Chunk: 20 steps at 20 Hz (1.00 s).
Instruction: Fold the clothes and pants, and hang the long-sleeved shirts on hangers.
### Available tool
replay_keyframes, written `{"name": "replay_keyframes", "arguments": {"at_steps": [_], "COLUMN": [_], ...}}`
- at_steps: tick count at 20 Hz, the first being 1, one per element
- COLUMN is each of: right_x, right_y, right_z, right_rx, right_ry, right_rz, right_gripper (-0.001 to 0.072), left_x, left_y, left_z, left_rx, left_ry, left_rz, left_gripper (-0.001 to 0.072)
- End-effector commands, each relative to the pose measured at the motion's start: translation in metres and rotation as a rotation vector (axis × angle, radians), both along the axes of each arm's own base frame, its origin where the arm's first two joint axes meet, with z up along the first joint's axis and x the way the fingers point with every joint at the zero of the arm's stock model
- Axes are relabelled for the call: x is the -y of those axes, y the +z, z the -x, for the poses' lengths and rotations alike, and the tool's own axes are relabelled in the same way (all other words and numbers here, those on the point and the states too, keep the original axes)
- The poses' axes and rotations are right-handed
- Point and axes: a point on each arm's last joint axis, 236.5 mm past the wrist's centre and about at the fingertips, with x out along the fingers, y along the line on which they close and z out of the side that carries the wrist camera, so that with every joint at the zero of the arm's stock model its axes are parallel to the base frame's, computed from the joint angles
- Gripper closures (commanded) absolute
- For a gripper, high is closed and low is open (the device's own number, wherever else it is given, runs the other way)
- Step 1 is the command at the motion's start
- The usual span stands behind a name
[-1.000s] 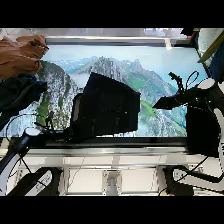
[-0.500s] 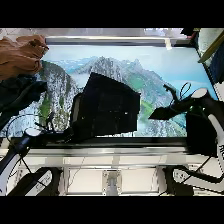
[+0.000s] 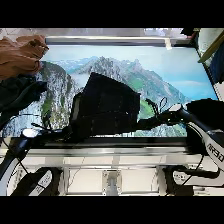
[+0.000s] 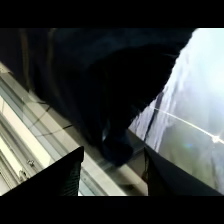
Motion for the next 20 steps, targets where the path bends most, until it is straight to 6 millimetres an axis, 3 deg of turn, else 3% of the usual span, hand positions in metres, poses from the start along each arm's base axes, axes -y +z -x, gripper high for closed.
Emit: {"name": "replay_keyframes", "arguments": {"at_steps": [1, 2, 4, 5, 7, 10, 12, 14, 16, 18, 20], "right_x": [-0.022, -0.031, -0.049, -0.054, -0.062, -0.061, -0.058, -0.054, -0.048, -0.035, -0.017], "right_y": [-0.014, -0.013, -0.002, 0.008, 0.043, 0.122, 0.182, 0.243, 0.316, 0.396, 0.443], "right_z": [0.002, 0.001, -0.003, -0.001, 0.014, 0.048, 0.071, 0.083, 0.083, 0.073, 0.07], "right_rx": [-0.01, 0.009, 0.052, 0.043, 0.012, -0.012, 0.045, 0.243, 0.582, 0.905, 1.06], "right_ry": [0.014, 0.024, 0.037, 0.046, 0.128, 0.233, 0.278, 0.287, 0.251, 0.127, 0.065], "right_rz": [-0.04, -0.063, -0.129, -0.169, -0.271, -0.383, -0.395, -0.35, -0.276, -0.197, -0.104], "right_gripper": [0.0279, 0.0313, 0.0693, 0.0694, 0.0695, 0.0695, 0.0695, 0.0695, 0.0695, 0.0695, 0.0696], "left_x": [-0.001, -0.001, -0.001, 0.003, 0.014, 0.01, -0.007, -0.03, -0.04, -0.037, -0.037], "left_y": [0.002, 0.002, 0.004, 0.012, 0.048, 0.13, 0.198, 0.279, 0.359, 0.401, 0.417], "left_z": [-0.002, -0.002, -0.003, -0.004, -0.005, 0.001, 0.007, 0.013, 0.03, 0.051, 0.051], "left_rx": [0.008, 0.009, 0.013, 0.022, 0.084, 0.216, 0.354, 0.589, 0.817, 0.896, 0.9], "left_ry": [0.006, 0.008, 0.003, -0.028, -0.157, -0.318, -0.303, -0.209, -0.097, -0.07, -0.083], "left_rz": [-0.002, -0.003, -0.002, 0.01, 0.022, -0.079, -0.227, -0.403, -0.495, -0.509, -0.517], "left_gripper": [0.0693, 0.0693, 0.0694, 0.0694, 0.0695, 0.0695, 0.0695, 0.0695, 0.0695, 0.0696, 0.0696]}}
